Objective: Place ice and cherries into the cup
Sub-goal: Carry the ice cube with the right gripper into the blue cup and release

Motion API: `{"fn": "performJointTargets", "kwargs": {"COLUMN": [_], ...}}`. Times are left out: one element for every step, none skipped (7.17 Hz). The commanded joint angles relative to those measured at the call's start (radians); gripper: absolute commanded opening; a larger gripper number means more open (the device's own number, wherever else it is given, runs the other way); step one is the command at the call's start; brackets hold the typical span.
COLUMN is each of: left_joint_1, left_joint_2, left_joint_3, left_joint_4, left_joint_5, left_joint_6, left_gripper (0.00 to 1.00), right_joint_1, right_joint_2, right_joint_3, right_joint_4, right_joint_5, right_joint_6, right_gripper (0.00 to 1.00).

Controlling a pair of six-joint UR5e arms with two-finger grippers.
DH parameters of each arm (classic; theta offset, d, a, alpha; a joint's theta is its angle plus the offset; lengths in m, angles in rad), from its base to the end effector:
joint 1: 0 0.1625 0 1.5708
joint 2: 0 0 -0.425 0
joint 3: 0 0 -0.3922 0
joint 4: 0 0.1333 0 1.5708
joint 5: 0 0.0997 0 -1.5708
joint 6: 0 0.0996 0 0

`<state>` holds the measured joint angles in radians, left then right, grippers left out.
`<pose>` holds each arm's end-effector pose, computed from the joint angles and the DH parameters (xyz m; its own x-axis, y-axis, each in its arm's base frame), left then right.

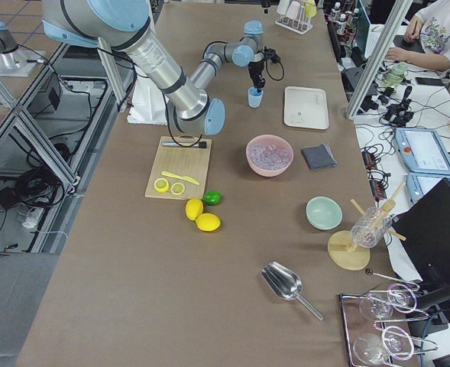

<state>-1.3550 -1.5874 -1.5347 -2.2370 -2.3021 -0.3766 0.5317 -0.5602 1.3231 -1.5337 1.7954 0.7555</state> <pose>0.0468 -0.5256 0.5942 0.6588 0.2271 -0.7172 0.0768 0.9281 0.3643 -0.6183 -0.4926 0.1134 0.6713 -0.4285 0.6048 0.1927 0.8888 0.4158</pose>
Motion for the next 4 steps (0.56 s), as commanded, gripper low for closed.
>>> {"fn": "performJointTargets", "kwargs": {"left_joint_1": [0.057,0.141,0.222,0.328], "left_joint_2": [-0.104,-0.174,-0.253,-0.297], "left_joint_3": [0.01,0.016,0.027,0.05], "left_joint_4": [0.034,0.081,0.082,0.082], "left_joint_5": [-0.002,0.006,0.069,0.163], "left_joint_6": [-0.007,-0.037,-0.179,-0.227], "left_gripper": [0.98,0.98,0.97,0.97], "right_joint_1": [0.048,0.109,0.204,0.334], "right_joint_2": [-0.012,-0.014,-0.039,-0.125], "right_joint_3": [0.005,0.011,0.034,0.098], "right_joint_4": [-0.008,-0.013,-0.013,-0.014], "right_joint_5": [0.005,0.054,0.153,0.289], "right_joint_6": [-0.014,-0.018,-0.04,-0.141], "right_gripper": [0.98,0.97,0.9,0.89]}}
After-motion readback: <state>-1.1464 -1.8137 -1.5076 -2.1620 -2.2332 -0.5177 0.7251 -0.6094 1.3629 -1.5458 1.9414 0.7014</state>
